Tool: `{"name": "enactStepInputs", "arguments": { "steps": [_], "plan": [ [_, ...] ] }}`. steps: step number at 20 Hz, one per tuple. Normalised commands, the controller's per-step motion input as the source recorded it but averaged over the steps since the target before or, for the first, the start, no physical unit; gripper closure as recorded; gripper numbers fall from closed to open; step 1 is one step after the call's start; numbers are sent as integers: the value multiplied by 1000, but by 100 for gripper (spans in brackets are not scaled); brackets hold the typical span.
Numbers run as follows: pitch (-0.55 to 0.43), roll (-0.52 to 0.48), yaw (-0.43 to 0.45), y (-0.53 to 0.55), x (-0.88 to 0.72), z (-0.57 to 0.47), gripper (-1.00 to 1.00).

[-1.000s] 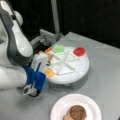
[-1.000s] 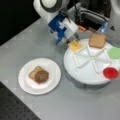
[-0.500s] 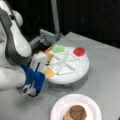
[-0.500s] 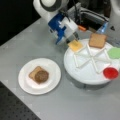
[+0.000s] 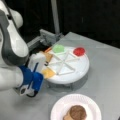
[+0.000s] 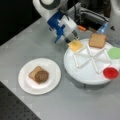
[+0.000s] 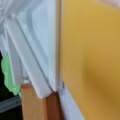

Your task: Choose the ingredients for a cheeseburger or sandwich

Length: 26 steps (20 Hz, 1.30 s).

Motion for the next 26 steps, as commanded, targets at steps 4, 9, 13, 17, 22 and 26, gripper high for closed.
{"name": "enactStepInputs", "arguments": {
  "steps": [4,9,13,17,22,26],
  "plan": [
    [-51,107,-7,31,53,74,-100],
    [-53,97,-24,17,68,68,-100],
    [-60,84,-36,1,81,57,-100],
    [-59,85,-59,22,96,66,-100],
    [-20,68,-91,75,112,112,100],
    [-15,67,-101,98,106,144,100]
  ]
}}
